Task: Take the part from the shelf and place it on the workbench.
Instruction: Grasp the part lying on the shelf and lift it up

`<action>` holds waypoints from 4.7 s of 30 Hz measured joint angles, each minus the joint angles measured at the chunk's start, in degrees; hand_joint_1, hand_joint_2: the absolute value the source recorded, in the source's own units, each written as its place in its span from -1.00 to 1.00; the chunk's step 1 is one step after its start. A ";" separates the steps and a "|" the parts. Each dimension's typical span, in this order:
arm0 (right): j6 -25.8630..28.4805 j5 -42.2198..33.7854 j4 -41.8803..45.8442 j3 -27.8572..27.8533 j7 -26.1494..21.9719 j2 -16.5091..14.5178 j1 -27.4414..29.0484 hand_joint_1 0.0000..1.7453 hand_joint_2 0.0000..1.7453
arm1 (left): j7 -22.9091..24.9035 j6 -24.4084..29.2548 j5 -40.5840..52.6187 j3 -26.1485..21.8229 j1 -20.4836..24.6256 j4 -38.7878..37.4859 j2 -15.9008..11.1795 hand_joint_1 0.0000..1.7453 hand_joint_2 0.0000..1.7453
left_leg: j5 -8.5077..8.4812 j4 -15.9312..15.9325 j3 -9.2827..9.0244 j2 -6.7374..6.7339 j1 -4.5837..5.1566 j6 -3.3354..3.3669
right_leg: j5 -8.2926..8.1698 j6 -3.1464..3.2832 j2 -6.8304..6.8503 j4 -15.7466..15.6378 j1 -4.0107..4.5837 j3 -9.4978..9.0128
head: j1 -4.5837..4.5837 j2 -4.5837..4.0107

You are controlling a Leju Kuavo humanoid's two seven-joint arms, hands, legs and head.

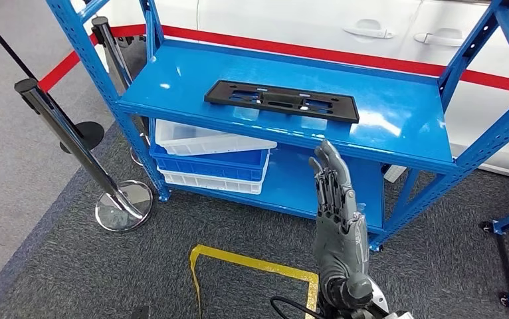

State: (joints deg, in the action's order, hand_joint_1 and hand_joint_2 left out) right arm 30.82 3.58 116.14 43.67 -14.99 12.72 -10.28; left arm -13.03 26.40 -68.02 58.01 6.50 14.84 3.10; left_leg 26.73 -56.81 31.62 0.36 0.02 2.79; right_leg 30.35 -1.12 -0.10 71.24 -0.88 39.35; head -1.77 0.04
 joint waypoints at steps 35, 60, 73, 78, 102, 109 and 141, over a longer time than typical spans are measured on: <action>1.19 -0.49 3.13 -0.31 -0.33 2.15 2.56 -1.00 -1.00 | 0.18 0.63 3.68 4.12 2.59 -0.01 2.94 -1.00 -1.00 | 0.35 -2.04 1.78 0.24 0.28 -0.90 | -3.40 1.03 -0.16 -11.13 0.37 -5.63 | -0.11 0.00; 0.73 -2.50 2.69 -0.64 0.46 2.14 1.77 -1.00 -1.00 | 0.62 -4.19 0.73 5.05 0.95 -0.25 -0.51 -1.00 -1.00 | -0.22 -0.54 1.09 -0.08 0.15 0.08 | 2.99 0.48 -0.14 3.06 0.31 0.91 | -0.03 0.00; -0.42 -2.73 -1.05 -0.02 -0.49 -0.79 -1.47 -1.00 -1.00 | 1.64 -4.41 0.14 5.05 0.86 -0.26 -1.74 -1.00 -1.00 | 6.45 -13.31 6.67 0.09 0.02 -2.96 | -4.04 2.77 0.03 -12.45 0.28 -6.29 | -0.63 0.00; -0.68 -2.72 -2.41 0.62 -0.55 -1.63 -2.23 -1.00 -1.00 | 1.67 -4.63 0.12 5.05 0.70 -0.27 -2.22 -1.00 -1.00 | 1.09 -8.39 5.61 0.05 -0.08 -2.71 | -3.60 2.80 -0.09 -12.29 0.39 -6.73 | -0.63 0.00; -0.87 -2.54 -5.20 1.91 0.43 -2.83 -3.78 -1.00 -1.00 | 1.99 -4.95 -0.05 5.05 0.82 -0.28 -3.01 -1.00 -1.00 | 2.18 -5.34 3.71 0.00 -0.26 -2.71 | -3.69 2.32 -0.13 -11.34 0.04 -5.50 | -0.39 0.00; -1.33 -2.75 -6.02 2.55 0.42 -3.58 -4.01 -1.00 -1.00 | 2.28 -5.85 0.11 5.05 0.77 -0.29 -3.77 -1.00 -1.00 | 1.81 -10.01 6.42 -0.05 -0.42 -2.76 | -3.58 2.85 -0.10 -11.37 0.43 -5.78 | -0.68 0.00; -8.25 7.33 -11.58 6.04 16.79 -3.54 -13.58 -1.00 1.00 | 6.75 -6.09 7.81 9.57 2.01 -0.28 -3.87 -1.00 -1.00 | 0.17 -5.60 4.48 -0.05 0.12 -1.73 | -3.64 2.95 -0.34 -10.58 0.77 -4.83 | -0.94 0.00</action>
State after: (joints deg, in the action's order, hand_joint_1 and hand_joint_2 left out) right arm 22.57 10.91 104.56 49.71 1.79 9.19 -23.86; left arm -6.28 20.31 -60.22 67.58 8.51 14.56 -0.77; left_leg 26.90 -62.41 36.10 0.31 0.14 1.06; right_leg 26.71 1.83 -0.44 60.66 -0.11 34.52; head -2.71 0.04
